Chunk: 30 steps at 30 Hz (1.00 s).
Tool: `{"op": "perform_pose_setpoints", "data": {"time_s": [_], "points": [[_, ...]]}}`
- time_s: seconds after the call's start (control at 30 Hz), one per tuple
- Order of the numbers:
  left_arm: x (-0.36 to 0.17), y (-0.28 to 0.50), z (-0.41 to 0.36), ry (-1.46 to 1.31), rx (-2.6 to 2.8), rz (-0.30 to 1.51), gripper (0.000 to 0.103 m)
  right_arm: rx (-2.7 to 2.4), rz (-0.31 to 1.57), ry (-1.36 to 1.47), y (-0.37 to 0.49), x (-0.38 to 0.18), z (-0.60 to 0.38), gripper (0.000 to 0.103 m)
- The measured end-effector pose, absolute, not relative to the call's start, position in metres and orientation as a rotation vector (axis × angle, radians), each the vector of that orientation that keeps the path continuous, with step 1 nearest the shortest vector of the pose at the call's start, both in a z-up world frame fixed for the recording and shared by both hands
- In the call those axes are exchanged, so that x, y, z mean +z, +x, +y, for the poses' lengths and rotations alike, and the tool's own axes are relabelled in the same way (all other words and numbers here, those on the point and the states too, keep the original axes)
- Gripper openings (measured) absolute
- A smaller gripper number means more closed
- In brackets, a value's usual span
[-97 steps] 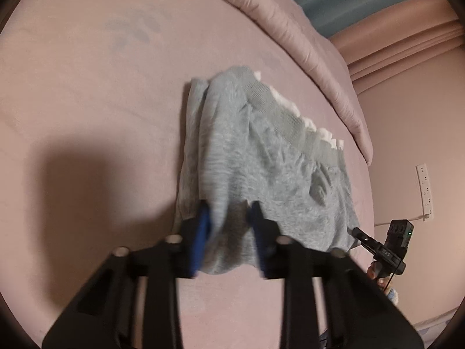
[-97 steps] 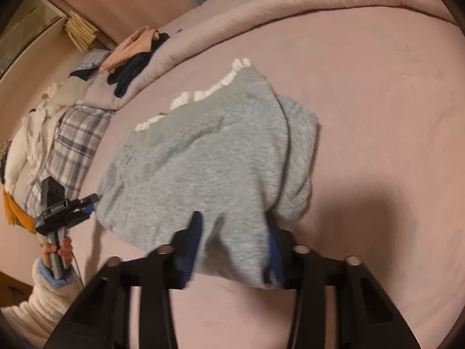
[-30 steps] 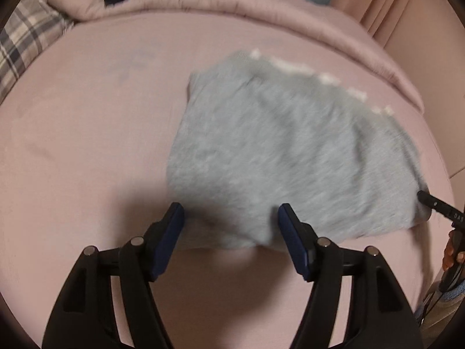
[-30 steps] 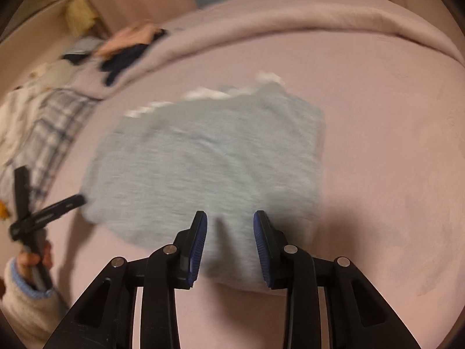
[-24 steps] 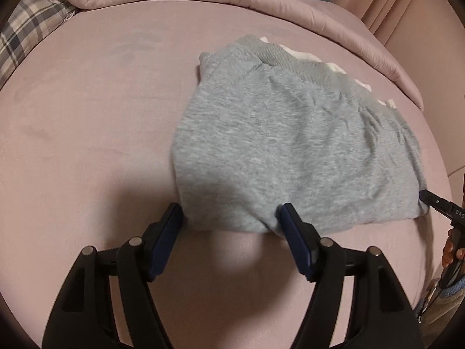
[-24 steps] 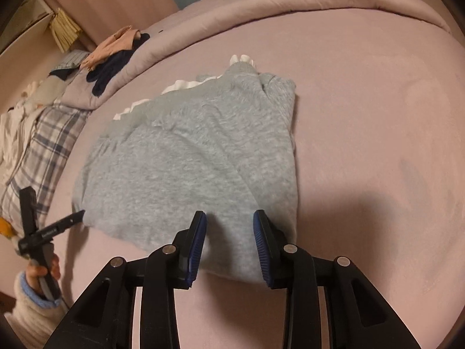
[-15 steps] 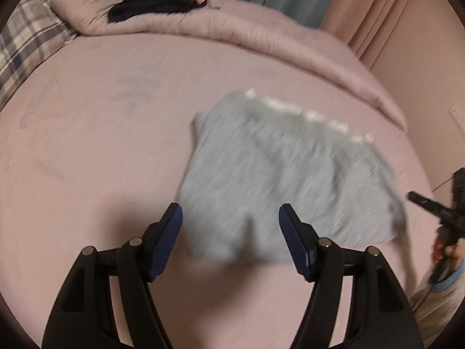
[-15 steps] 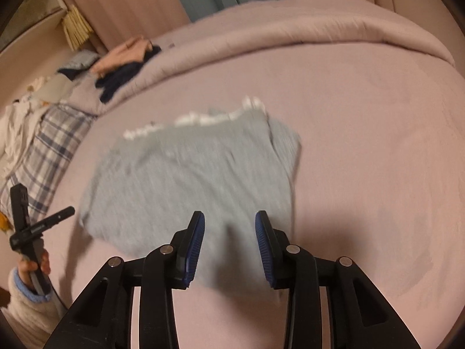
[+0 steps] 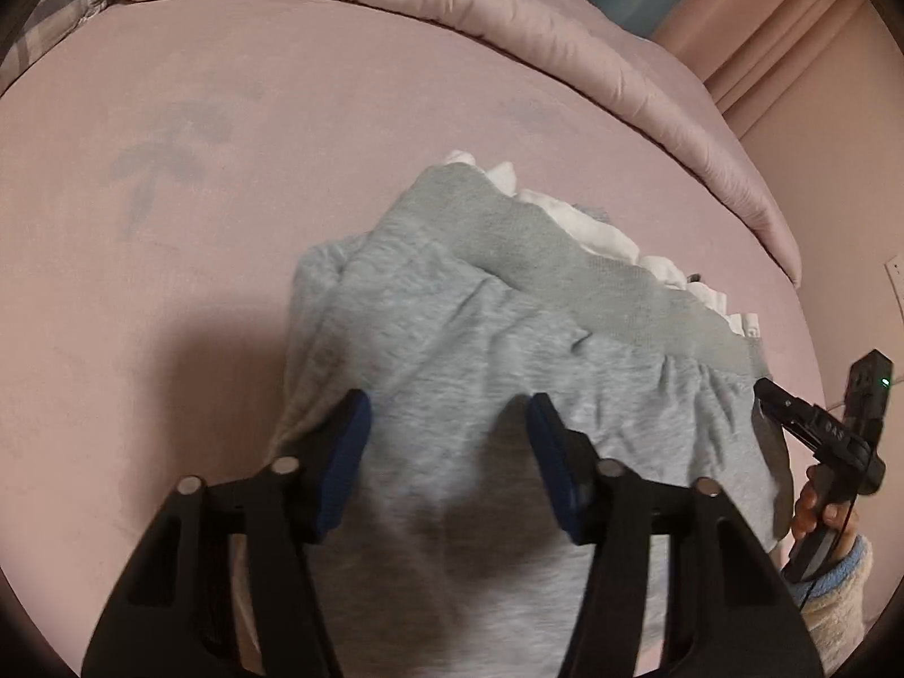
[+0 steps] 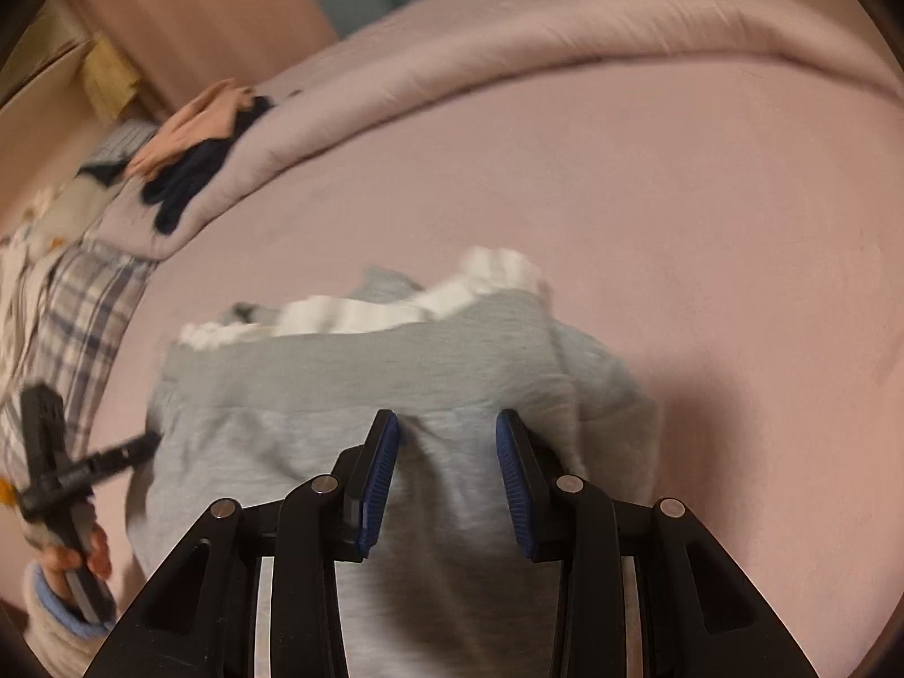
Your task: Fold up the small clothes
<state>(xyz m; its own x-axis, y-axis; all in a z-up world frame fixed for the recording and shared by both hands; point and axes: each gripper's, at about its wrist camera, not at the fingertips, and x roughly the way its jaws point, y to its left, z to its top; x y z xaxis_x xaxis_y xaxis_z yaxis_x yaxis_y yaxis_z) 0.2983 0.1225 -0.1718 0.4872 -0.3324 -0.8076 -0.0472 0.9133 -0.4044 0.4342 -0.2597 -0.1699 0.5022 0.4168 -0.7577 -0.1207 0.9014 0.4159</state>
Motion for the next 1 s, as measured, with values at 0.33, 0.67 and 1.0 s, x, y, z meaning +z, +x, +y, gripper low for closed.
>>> {"op": "perform_pose_setpoints", "data": {"time_s": [0.33, 0.67, 1.0], "points": [[-0.148, 0.271, 0.126, -0.355, -0.163, 1.016, 0.056, 0.289, 0.969, 0.392, 0.409, -0.15, -0.282, 0.035], [-0.161, 0.215, 0.1, -0.216, -0.164, 1.048, 0.062, 0.417, 0.965, 0.09, 0.333, -0.137, -0.248, 0.036], [-0.146, 0.194, 0.077, -0.105, -0.115, 1.018, 0.072, 0.396, 1.028, 0.167, 0.328, -0.145, -0.264, 0.045]]}}
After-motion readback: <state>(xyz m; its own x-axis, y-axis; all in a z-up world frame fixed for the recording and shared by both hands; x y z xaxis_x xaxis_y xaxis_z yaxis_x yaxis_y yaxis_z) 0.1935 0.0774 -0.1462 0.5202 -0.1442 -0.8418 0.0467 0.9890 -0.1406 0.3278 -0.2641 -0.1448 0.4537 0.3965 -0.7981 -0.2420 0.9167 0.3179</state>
